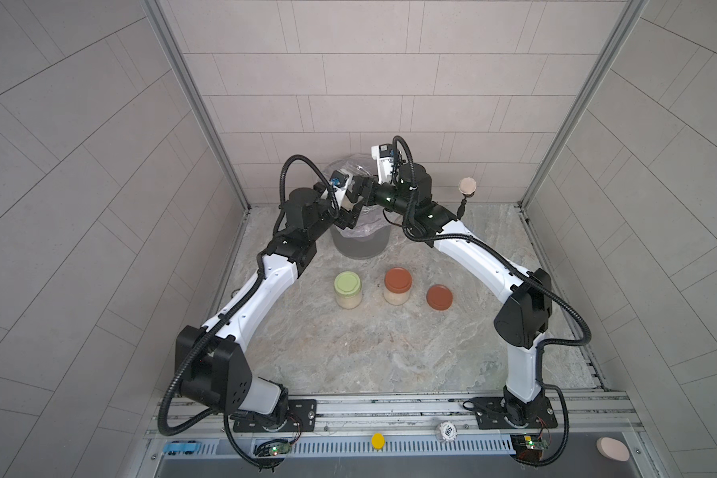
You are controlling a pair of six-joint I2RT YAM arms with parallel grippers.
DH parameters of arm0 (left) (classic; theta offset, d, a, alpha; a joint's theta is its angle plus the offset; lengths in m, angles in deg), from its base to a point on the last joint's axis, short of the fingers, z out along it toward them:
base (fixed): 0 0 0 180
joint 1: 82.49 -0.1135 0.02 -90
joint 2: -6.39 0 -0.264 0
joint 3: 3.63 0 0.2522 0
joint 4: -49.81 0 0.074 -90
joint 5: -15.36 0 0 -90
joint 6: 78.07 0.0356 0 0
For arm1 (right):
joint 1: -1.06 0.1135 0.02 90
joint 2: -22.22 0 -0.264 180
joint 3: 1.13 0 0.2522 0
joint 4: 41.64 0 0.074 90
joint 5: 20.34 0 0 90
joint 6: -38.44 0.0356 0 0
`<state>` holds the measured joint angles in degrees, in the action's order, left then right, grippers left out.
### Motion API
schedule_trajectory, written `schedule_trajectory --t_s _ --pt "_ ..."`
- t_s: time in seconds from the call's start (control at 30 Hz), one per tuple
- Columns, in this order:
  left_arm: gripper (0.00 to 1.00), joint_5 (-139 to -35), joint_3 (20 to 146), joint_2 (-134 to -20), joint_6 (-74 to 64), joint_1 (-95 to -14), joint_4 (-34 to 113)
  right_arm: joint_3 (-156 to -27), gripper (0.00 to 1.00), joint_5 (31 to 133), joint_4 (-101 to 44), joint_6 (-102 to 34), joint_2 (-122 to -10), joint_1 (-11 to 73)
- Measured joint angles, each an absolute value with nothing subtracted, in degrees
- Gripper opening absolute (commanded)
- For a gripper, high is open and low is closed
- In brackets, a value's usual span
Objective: Empty moldy rice from jars
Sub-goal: Pour the moldy rice from the jar into the trash bin.
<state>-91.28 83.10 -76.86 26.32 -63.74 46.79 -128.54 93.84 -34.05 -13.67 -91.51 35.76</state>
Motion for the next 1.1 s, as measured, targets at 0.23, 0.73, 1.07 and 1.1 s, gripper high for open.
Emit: schedule_trajectory --t_s 0.23,0.73,1.07,1.1 --pt "0.23 -90.02 83.10 -77.10 26.32 -64.20 48.27 -132.10 0.39 95.09 -33.79 -13.11 -93.83 35.61" --pt "1.00 -88.53 81.76 -77.10 24.66 -64.44 54.42 -141.04 0.26 94.21 -28.54 -12.30 -97.83 35.87" --pt "1.00 -85.58 78.33 -75.70 24.79 -65.19 56.34 -150.83 0.24 93.88 -22.45 -9.35 -104.47 36.20" --pt "1.00 -85.47 77.89 -75.28 24.79 -65.23 56.58 -151.36 0.24 93.80 -22.23 -9.13 -104.74 36.22"
